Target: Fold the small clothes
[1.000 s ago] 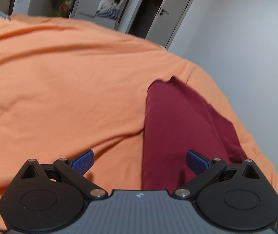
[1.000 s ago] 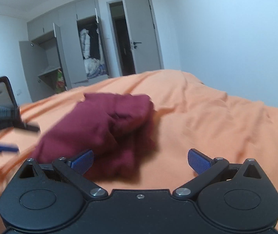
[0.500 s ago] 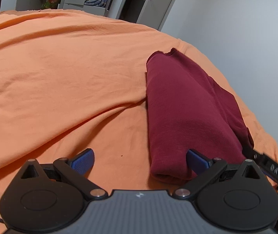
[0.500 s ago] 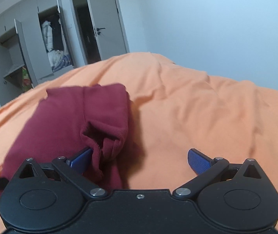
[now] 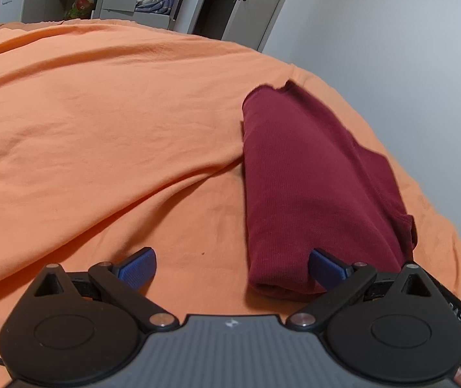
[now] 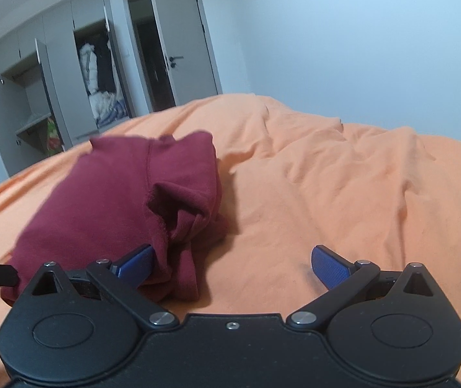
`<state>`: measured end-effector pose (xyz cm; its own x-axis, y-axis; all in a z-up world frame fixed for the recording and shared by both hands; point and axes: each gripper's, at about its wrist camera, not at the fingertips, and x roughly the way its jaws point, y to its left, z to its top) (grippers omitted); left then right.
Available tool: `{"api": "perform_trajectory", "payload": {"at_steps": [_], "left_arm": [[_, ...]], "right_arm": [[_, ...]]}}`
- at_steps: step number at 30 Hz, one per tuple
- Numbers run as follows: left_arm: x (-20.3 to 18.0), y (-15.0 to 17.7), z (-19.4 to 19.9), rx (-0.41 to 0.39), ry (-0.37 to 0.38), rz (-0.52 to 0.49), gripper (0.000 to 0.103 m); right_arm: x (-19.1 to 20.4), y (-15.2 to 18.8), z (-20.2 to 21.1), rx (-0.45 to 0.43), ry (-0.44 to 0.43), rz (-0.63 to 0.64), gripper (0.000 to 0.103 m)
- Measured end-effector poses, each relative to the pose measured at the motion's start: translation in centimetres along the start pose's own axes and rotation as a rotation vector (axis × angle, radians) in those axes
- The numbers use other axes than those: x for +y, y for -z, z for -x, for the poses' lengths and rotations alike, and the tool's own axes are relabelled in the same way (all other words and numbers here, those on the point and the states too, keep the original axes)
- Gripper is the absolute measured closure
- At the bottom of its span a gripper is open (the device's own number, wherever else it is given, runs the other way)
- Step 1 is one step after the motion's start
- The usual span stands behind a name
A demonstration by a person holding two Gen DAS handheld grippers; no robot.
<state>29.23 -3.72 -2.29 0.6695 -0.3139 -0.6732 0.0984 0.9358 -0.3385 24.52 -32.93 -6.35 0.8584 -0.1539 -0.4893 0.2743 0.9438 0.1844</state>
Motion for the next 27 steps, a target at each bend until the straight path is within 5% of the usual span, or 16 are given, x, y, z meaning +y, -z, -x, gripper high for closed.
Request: {"api": "perform_trajectory", "payload": {"at_steps": [13,19,27], "left_arm": [[-2.7,-3.8,-2.0,-0.058,-0.012,-0.008,0.0],[-3.0,-4.2,-4.0,-0.035,-0.008,-0.02,0.0],[-2.0,-3.7,-5.5,-0.001,0.016,0.003,0.0]], "right_arm": [[0.9,-4.6,-2.9,-0.114,-0.038,0.051,0.0],[1.0,-6.1,-6.6,-0.09,-0.053,0.058,0.0],[-0.2,-3.5,-9.7,0.003,-0.076,-0.005,0.0]]}}
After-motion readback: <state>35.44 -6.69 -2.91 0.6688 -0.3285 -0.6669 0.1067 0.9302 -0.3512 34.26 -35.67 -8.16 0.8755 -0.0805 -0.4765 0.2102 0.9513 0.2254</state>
